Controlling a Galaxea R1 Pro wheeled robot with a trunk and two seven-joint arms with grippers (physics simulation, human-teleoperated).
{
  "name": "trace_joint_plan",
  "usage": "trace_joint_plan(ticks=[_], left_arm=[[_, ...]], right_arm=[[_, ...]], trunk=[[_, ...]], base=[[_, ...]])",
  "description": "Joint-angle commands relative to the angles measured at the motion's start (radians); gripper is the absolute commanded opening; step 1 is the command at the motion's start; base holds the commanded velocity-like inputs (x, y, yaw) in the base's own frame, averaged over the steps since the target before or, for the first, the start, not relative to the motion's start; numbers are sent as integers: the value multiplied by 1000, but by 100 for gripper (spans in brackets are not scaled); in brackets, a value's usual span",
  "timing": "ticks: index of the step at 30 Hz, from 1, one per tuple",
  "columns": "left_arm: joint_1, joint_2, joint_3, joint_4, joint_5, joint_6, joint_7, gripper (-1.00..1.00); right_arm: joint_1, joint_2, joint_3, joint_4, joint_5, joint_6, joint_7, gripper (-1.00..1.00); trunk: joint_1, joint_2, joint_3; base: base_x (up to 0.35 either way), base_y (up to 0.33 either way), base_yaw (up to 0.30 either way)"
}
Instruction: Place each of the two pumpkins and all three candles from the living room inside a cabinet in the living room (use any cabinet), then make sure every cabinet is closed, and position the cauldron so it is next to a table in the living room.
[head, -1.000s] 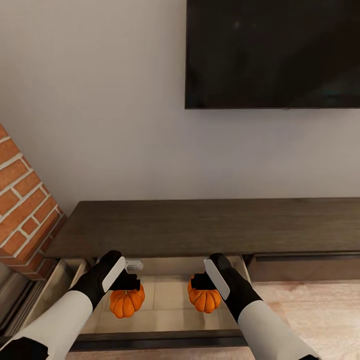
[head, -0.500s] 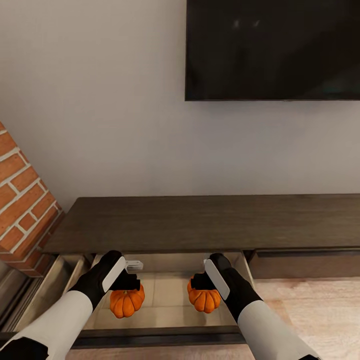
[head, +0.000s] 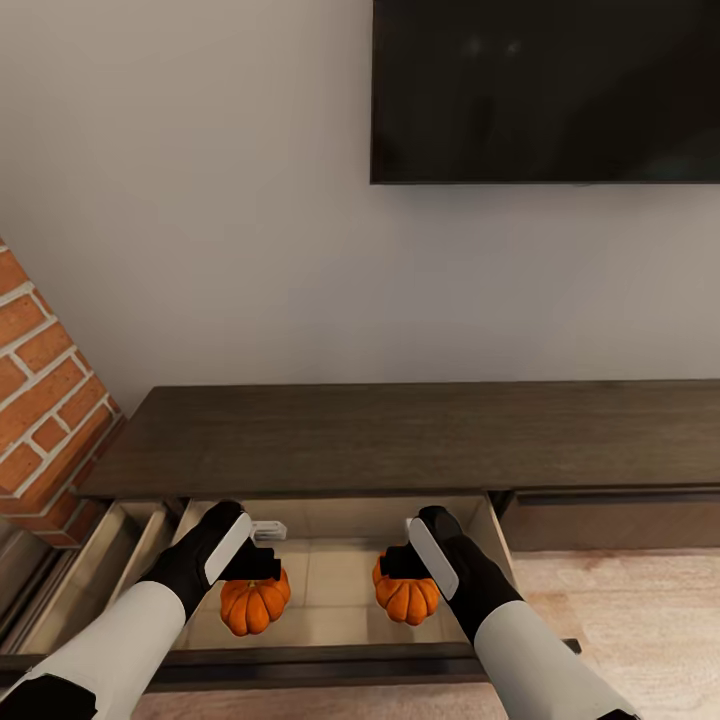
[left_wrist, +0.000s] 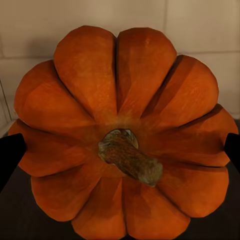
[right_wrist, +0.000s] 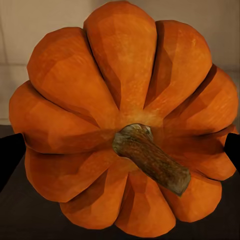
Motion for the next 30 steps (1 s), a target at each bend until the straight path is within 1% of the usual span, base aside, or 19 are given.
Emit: trace_joint_plan(ticks=[1, 7, 10, 13, 17, 23, 25, 27, 30], left_arm=[[-1, 1, -6, -1, 10, 2, 9, -100], [0, 1, -7, -1, 11, -8, 9, -100], [-1, 1, -7, -2, 12, -24, 9, -100], [0, 1, -8, -2, 12, -46, 9, -100], [0, 2, -8, -2, 11, -63, 9, -100], [0, 2, -10, -2, 11, -69, 9, -100], [0, 3, -26, -3, 11, -77, 9, -100], [0, 3, -54, -2, 11, -98, 9, -100], [0, 3, -72, -1, 12, -110, 9, -100]], right_arm=[[-1, 0, 2, -1, -11, 1, -10, -100], [-1, 0, 2, -2, -11, -4, -10, -100], [-1, 0, 3, 0, -11, -47, -9, -100], [-1, 0, 4, 1, -11, -64, -9, -100], [-1, 0, 5, 2, -10, -71, -8, -100], [-1, 0, 7, 2, -9, -74, -8, -100], [-1, -1, 7, 2, -9, -83, -8, -100], [-1, -1, 8, 3, -9, -106, -8, -100], [-1, -2, 28, 3, -9, -120, -8, -100]], trunk=[[4, -8, -4], [27, -50, -23], [38, -71, -32], [50, -92, -42], [65, -120, -54], [88, -162, -73], [96, -176, -79], [103, -190, -85], [115, -211, -95]], base=[[0, 0, 0], [0, 0, 0], [0, 0, 0], [0, 0, 0], [0, 0, 0], [0, 0, 0], [0, 0, 0], [0, 0, 0], [0, 0, 0]])
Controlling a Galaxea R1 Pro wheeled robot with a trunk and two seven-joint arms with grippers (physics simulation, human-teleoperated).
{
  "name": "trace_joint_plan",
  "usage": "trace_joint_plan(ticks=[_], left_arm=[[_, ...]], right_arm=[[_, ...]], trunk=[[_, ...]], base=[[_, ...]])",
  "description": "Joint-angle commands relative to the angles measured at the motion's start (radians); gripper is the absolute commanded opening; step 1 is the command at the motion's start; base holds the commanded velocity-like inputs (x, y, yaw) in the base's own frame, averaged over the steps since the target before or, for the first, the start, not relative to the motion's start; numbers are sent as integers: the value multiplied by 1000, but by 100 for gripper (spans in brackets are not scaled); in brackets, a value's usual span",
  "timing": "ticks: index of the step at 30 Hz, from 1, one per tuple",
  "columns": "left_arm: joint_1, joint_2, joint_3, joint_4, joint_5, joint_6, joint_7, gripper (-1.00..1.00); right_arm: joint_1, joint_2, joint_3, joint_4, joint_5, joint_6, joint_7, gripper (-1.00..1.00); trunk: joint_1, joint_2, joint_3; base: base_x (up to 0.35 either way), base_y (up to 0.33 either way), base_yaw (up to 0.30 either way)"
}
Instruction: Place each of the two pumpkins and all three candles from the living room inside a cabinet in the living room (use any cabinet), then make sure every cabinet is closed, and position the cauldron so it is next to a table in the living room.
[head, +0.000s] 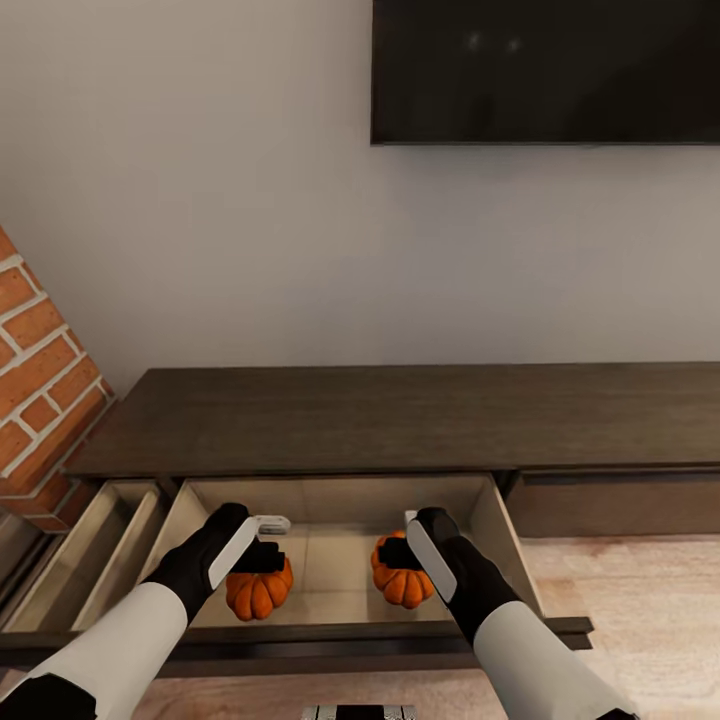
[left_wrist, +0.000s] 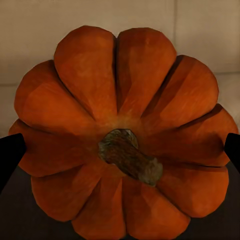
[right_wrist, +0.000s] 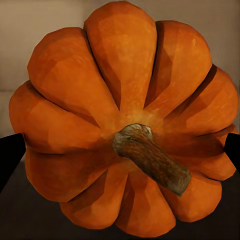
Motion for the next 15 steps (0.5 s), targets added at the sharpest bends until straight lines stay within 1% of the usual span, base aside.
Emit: trace_joint_plan(ticks=[1, 7, 11, 15], left_arm=[[-1, 1, -10, -2, 10, 0, 8, -100], [-1, 1, -15, -2, 10, -5, 8, -100], [0, 1, -15, -4, 10, -7, 8, -100], [0, 1, -15, -6, 10, -8, 8, -100]], right_arm=[[-1, 0, 10, -1, -10, -1, -9, -100], [-1, 0, 23, -1, -10, -7, -9, -100], [-1, 0, 24, -1, -10, -7, -9, -100], [-1, -1, 24, -1, -10, -7, -9, -100]], trunk=[[4, -8, -4], [4, -8, -4], [19, -36, -17], [19, -36, -17]], base=[[0, 0, 0], [0, 0, 0], [0, 0, 0], [0, 0, 0]])
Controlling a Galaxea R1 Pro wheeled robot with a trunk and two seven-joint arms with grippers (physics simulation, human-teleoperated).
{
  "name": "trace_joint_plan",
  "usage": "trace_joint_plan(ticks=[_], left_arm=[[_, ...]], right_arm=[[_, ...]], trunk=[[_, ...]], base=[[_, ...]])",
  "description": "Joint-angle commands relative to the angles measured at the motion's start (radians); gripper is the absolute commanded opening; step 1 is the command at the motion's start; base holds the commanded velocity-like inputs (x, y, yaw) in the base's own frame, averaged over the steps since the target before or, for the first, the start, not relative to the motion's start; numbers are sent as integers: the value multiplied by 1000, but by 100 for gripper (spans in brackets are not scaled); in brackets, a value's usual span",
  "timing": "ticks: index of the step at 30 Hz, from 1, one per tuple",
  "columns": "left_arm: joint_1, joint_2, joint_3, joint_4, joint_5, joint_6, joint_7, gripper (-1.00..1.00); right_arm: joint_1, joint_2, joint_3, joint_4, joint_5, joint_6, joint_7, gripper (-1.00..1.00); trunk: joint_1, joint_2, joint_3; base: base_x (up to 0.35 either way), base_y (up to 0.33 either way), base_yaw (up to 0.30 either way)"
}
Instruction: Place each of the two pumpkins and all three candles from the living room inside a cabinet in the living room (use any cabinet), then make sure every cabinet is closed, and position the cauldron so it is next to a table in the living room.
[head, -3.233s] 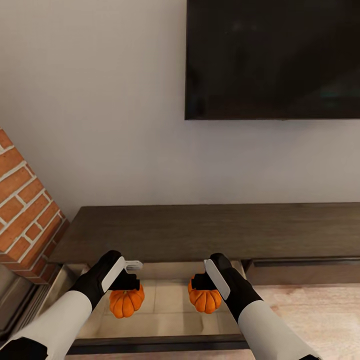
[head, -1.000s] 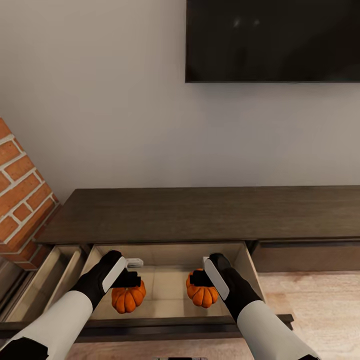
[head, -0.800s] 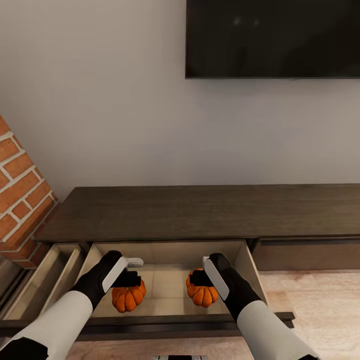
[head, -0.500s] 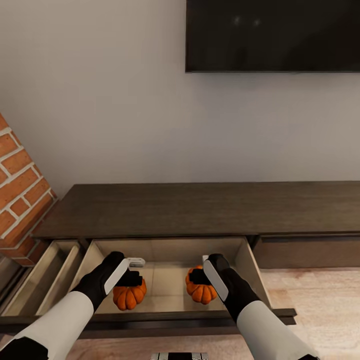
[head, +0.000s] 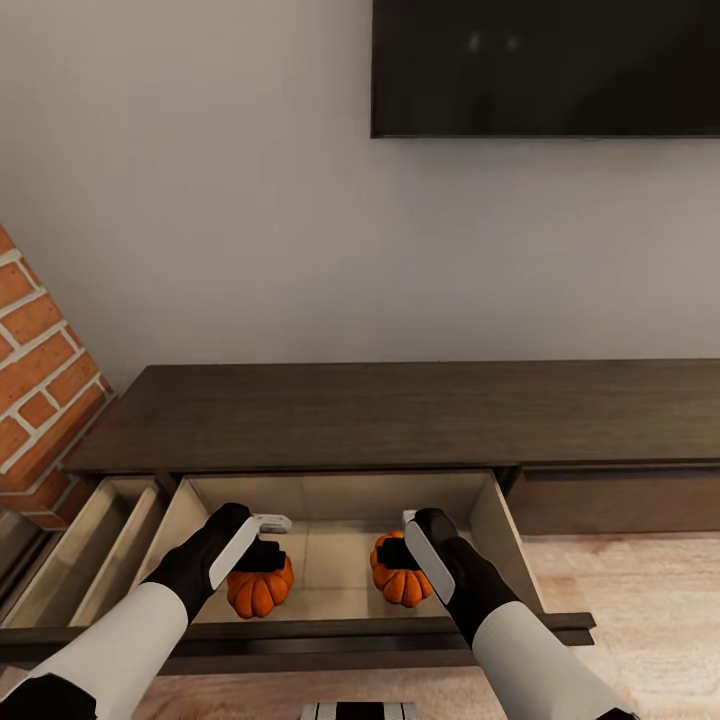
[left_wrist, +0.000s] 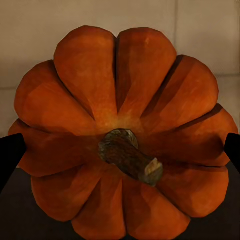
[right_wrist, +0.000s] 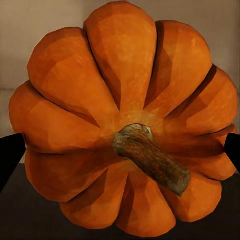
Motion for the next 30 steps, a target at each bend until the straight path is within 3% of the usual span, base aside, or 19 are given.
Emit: trace_joint_plan(ticks=[1, 23, 30], left_arm=[[-1, 1, -6, -2, 10, 3, 9, -100], [-1, 1, -6, -3, 10, 3, 9, -100], [-1, 2, -6, -7, 11, 2, 9, -100]], right_arm=[[-1, 0, 3, -1, -11, 1, -9, -100], [-1, 0, 3, -1, -11, 1, -9, -100], [-1, 0, 3, -1, -11, 1, -9, -100]], trunk=[[0, 0, -1], [0, 0, -1], [10, -16, -26]], base=[[0, 0, 0], [22, 15, 0], [0, 0, 0]])
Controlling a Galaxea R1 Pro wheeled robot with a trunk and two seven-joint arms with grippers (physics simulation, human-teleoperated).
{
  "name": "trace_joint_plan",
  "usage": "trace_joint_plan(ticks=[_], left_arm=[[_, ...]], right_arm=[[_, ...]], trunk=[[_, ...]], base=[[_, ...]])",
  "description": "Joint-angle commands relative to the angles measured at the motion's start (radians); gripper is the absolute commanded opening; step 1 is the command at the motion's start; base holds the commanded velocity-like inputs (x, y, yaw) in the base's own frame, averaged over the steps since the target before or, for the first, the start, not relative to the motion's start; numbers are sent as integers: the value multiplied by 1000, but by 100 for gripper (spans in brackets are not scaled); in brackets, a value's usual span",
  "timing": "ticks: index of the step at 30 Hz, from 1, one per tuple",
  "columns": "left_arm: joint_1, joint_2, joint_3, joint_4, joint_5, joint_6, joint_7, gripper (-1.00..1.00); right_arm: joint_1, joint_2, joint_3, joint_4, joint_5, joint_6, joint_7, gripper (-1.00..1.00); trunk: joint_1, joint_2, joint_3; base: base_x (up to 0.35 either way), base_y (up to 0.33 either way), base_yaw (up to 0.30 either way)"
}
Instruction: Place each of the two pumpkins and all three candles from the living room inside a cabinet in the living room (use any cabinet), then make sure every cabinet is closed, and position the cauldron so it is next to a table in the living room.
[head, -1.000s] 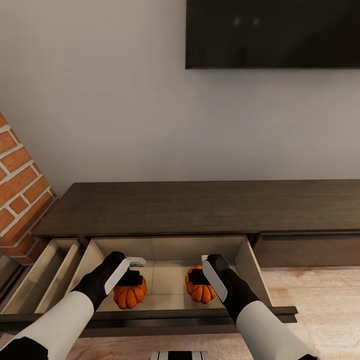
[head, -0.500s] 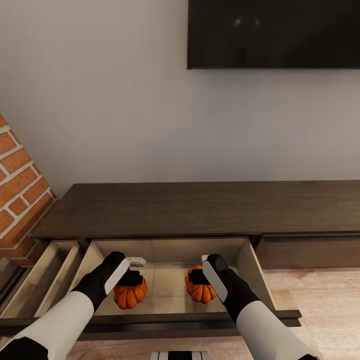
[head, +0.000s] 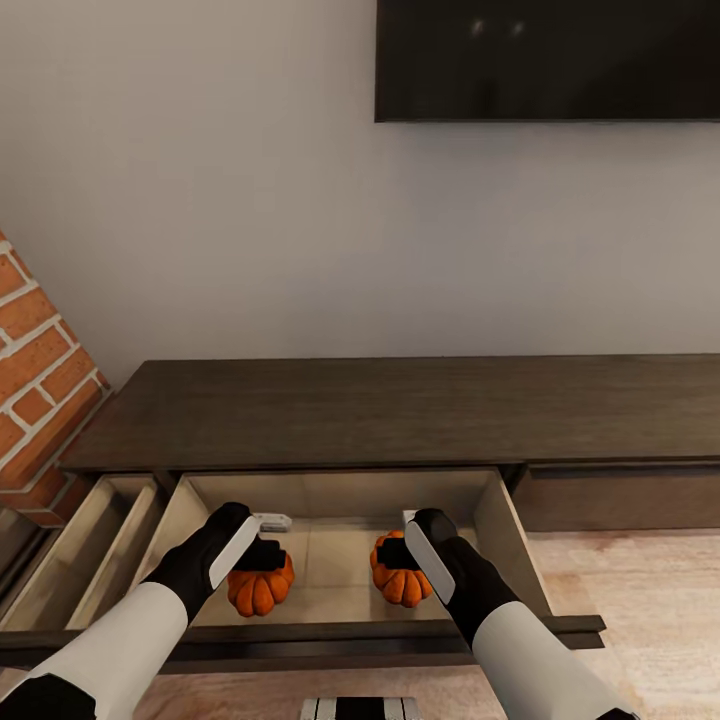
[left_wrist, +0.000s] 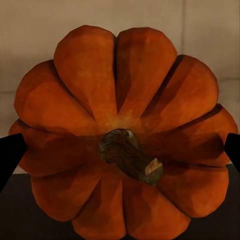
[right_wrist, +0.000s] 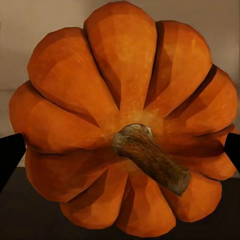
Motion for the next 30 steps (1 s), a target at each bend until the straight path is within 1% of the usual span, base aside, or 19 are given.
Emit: trace_joint_plan(ticks=[1, 8, 17, 20, 26, 29, 30], left_arm=[[-1, 1, -6, -2, 9, 1, 9, -100], [-1, 1, -6, -4, 9, -29, 7, -100], [-1, 5, -7, -7, 9, -44, 7, -100], [-1, 8, -6, -7, 9, -64, 4, -100], [0, 11, -4, -7, 9, -95, 5, -100], [0, 11, -5, -7, 9, -110, 5, -100], [0, 11, -4, -7, 9, -113, 5, -100]], right_arm=[[-1, 0, 3, -1, -11, 0, -9, -100], [-1, 0, 3, 9, -10, -36, -9, -100], [-1, -1, 3, 16, -9, -45, -9, -100], [-1, 0, 3, 16, -9, -45, -9, -100], [-1, 0, 3, 16, -9, -45, -9, -100], [-1, -1, 3, 16, -10, -46, -9, -100], [-1, -1, 3, 16, -10, -46, -9, -100]], trunk=[[0, 0, -1], [0, 0, -1], [4, -3, -36], [5, -3, -47], [5, -3, -47], [6, -4, -59], [6, -4, -59]], base=[[0, 0, 0], [0, 0, 0], [0, 0, 0], [0, 0, 0], [0, 0, 0], [0, 0, 0], [0, 0, 0]])
